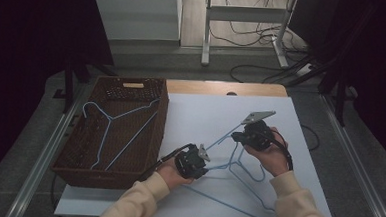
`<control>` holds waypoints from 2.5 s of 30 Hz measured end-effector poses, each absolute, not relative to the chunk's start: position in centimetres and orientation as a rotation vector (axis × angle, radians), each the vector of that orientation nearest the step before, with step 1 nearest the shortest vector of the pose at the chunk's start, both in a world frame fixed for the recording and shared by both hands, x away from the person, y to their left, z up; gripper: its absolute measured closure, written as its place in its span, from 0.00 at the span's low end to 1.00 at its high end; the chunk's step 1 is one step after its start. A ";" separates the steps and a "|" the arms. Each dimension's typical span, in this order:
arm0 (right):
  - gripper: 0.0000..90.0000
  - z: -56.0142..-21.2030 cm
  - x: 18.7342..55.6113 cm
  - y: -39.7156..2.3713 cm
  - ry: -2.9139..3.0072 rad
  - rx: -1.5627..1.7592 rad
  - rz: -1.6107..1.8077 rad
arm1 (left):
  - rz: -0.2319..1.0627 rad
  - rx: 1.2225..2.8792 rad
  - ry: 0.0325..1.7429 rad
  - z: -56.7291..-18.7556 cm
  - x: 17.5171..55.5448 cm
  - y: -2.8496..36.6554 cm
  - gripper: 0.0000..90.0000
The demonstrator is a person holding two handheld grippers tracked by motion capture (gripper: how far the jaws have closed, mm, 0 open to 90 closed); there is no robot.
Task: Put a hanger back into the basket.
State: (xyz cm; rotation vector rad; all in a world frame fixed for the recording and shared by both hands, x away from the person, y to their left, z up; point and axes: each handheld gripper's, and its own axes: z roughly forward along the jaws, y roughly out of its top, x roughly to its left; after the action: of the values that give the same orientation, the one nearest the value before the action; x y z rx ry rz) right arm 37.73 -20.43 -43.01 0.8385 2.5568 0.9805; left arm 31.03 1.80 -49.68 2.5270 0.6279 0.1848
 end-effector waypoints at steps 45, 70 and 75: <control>0.39 -40.4 37.3 -27.8 2.248 1.061 1.413 | 0.101 2.174 0.670 -42.4 29.0 6.0 0.96; 0.34 -41.1 37.2 -28.6 2.255 1.066 1.429 | 0.200 1.967 0.781 -36.8 29.6 13.8 0.96; 0.34 -41.3 37.3 -28.6 2.270 1.070 1.410 | 0.211 1.917 0.805 -36.1 29.5 15.8 0.96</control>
State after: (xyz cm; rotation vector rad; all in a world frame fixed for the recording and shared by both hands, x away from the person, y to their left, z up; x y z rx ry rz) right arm 37.31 -28.58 -41.33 1.0704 2.2703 1.4099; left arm 29.51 15.78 -36.08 1.9174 0.8051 0.2111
